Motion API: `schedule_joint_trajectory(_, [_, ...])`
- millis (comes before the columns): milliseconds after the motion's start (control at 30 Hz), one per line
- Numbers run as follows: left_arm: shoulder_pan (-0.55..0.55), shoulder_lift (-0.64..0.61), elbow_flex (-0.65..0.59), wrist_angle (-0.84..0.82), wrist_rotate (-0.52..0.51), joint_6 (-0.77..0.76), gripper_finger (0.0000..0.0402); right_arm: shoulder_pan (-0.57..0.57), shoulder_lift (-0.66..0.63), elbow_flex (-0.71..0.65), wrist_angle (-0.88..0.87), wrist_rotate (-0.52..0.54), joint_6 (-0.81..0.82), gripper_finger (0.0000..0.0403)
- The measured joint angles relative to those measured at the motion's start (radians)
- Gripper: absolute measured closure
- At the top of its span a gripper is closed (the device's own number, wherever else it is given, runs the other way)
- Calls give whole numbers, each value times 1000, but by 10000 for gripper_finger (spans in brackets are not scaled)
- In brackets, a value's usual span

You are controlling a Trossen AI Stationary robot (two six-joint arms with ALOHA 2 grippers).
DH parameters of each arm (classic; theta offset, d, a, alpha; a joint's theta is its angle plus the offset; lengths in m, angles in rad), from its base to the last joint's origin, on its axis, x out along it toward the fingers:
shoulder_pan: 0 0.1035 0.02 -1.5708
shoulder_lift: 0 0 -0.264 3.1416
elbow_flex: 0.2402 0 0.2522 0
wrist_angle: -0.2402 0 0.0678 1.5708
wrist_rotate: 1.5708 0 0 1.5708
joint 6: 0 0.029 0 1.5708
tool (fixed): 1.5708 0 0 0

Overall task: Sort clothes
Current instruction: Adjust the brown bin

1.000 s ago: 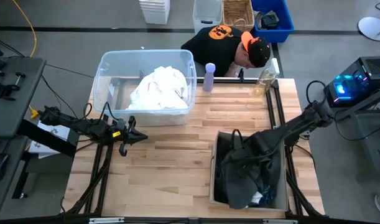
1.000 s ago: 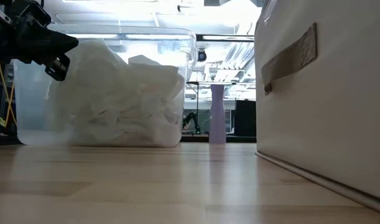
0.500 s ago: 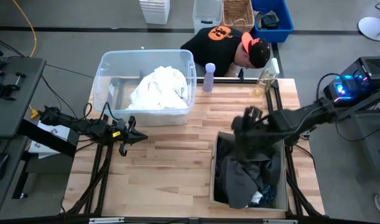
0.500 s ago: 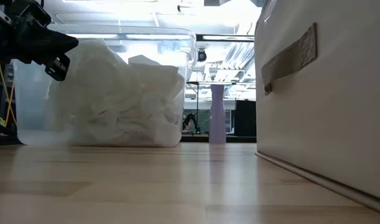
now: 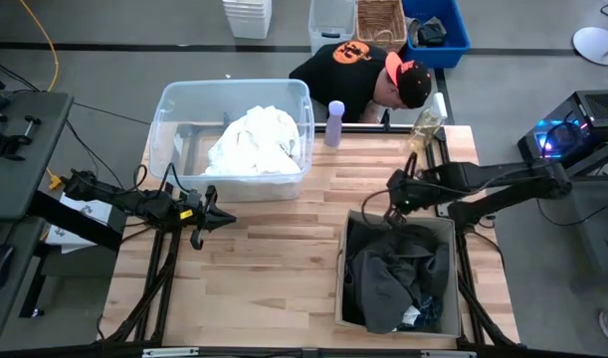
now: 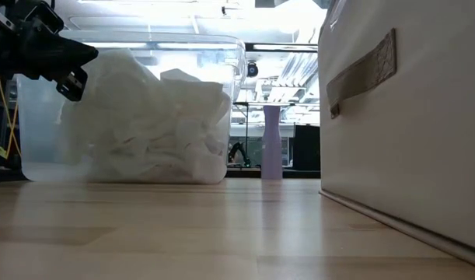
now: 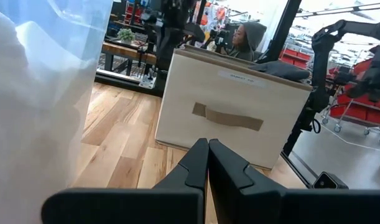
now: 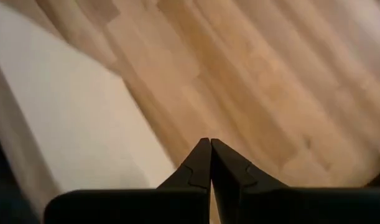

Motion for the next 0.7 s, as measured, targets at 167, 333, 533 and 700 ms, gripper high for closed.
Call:
schedule_joint_trajectory(167, [0,0,0,0,0,0,401,35,-2,-24,-106,-109,154,402])
schedule_joint_trajectory(333, [0,0,0,0,0,0,401,93,9,-35,46,-184,292,402])
schedule_joint_trajectory(533, [0,0,0,2,0,0,401,130,133,-34,370,-191,428,403])
schedule_joint_trajectory(700, [0,0,0,1,0,0,401,141,274,40,536,-216,444,403])
